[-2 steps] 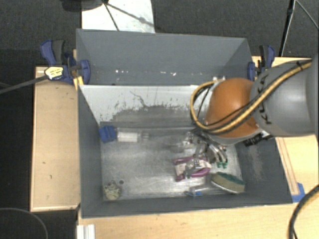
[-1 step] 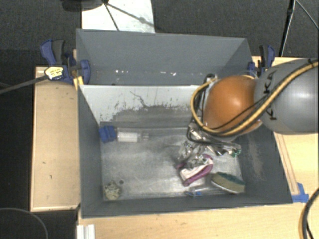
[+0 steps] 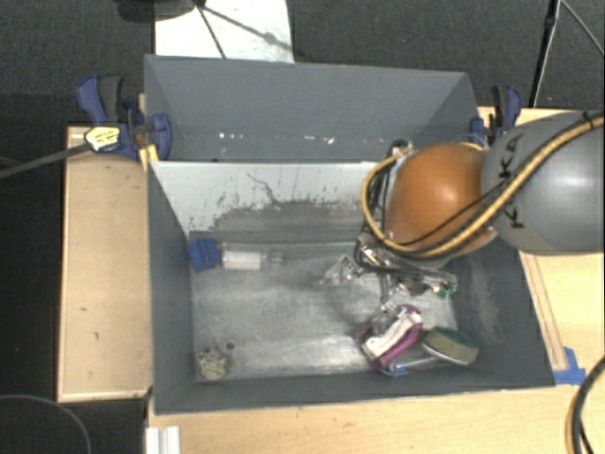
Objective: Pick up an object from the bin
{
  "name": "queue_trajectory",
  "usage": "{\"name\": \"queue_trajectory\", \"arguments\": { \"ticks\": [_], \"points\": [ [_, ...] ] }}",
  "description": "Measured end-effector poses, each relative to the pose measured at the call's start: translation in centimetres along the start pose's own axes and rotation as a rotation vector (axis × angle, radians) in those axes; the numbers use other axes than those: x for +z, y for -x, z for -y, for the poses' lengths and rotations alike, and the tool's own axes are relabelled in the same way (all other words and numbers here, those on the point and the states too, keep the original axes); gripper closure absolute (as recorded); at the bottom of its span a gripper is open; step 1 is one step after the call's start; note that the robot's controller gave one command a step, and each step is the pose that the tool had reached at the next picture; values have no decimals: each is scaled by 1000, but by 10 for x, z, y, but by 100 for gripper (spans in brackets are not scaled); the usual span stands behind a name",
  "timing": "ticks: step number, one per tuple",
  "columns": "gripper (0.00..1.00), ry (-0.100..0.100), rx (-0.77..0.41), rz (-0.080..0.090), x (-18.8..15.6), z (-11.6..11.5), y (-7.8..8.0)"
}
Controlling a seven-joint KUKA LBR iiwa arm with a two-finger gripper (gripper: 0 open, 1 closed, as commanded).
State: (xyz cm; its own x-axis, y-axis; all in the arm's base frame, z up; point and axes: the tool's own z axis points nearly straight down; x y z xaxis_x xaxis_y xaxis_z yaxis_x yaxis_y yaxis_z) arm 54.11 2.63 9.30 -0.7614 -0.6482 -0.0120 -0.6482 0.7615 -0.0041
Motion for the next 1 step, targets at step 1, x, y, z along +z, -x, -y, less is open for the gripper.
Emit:
{"name": "queue_trajectory", "arguments": {
  "ticks": [1],
  "points": [
    [0,-1,-46,-6,-65,-20,-60]
  ]
}}
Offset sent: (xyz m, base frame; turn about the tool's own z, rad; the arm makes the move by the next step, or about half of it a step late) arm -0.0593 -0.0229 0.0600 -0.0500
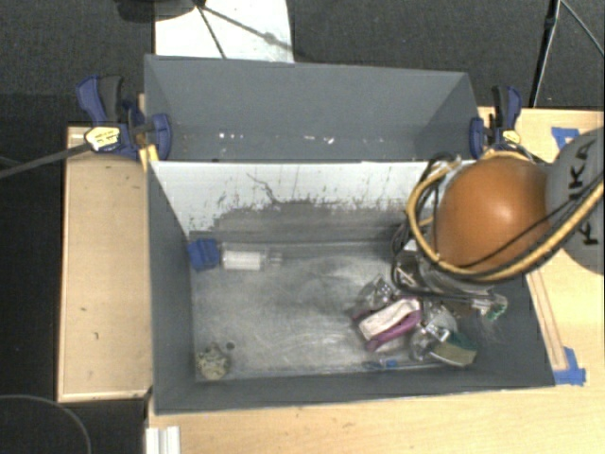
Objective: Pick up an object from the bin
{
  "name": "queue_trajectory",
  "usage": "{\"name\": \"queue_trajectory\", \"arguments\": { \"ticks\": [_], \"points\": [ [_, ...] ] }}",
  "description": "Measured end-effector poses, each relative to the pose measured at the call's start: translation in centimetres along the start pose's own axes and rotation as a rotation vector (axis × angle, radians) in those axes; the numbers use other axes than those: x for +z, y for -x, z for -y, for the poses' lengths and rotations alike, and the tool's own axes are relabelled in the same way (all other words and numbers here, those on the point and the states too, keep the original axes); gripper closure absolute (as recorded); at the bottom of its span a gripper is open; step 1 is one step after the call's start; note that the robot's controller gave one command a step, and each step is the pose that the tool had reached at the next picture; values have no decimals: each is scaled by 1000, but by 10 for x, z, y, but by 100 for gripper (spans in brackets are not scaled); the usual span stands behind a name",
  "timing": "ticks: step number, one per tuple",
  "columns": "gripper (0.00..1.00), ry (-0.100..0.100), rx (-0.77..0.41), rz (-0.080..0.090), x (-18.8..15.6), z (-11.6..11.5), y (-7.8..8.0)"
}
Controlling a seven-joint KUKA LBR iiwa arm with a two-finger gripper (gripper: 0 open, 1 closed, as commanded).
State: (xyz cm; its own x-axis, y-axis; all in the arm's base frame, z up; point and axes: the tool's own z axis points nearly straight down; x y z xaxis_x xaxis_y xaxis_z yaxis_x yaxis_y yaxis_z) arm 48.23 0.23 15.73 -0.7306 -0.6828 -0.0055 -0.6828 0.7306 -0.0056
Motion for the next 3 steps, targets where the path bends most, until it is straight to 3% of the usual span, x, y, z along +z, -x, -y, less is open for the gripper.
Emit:
{"name": "queue_trajectory", "arguments": {
  "ticks": [1,2,3],
  "points": [
    [0,-8,42,18,84,51,7],
    [100,-6,45,15,82,49,6],
    [100,-1,33,1,-57,73,-5]
  ]
}}
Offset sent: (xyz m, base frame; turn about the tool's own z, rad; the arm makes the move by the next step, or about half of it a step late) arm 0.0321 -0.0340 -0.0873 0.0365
